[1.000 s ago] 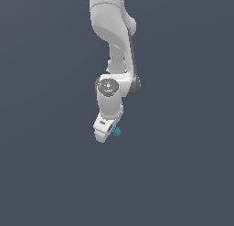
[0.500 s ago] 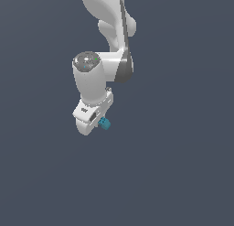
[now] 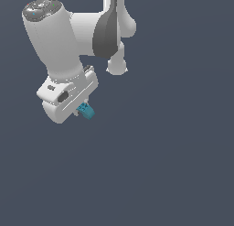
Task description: Pick up the object and move it to a goal position.
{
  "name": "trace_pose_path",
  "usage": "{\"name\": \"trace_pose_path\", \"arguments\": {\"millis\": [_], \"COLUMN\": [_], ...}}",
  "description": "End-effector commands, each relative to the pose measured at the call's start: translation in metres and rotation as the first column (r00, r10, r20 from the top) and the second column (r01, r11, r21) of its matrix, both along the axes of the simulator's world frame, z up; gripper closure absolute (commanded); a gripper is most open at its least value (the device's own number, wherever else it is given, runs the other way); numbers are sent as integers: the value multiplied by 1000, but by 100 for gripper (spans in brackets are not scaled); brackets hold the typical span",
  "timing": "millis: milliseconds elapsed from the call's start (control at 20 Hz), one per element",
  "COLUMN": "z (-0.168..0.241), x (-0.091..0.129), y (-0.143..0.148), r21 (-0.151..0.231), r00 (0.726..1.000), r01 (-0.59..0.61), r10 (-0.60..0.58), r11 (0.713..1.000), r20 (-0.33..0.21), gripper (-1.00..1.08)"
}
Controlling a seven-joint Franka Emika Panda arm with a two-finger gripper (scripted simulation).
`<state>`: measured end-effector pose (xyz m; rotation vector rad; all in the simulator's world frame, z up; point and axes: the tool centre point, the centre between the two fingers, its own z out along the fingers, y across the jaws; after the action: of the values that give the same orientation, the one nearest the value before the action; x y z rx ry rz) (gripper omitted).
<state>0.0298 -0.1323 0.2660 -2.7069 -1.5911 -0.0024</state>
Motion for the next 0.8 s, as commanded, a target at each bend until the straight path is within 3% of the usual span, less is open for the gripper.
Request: {"name": "trace_pose_path", "arguments": {"millis": [0, 750], "z": [26, 126], "x": [3, 20], "y": [-13, -67], "r21": [0, -2], "r00": [1000, 1000], "r01": [-1, 1], "r10": [1, -1], "r11": [1000, 1000], "r20": [0, 0], "gripper": [108, 108]}}
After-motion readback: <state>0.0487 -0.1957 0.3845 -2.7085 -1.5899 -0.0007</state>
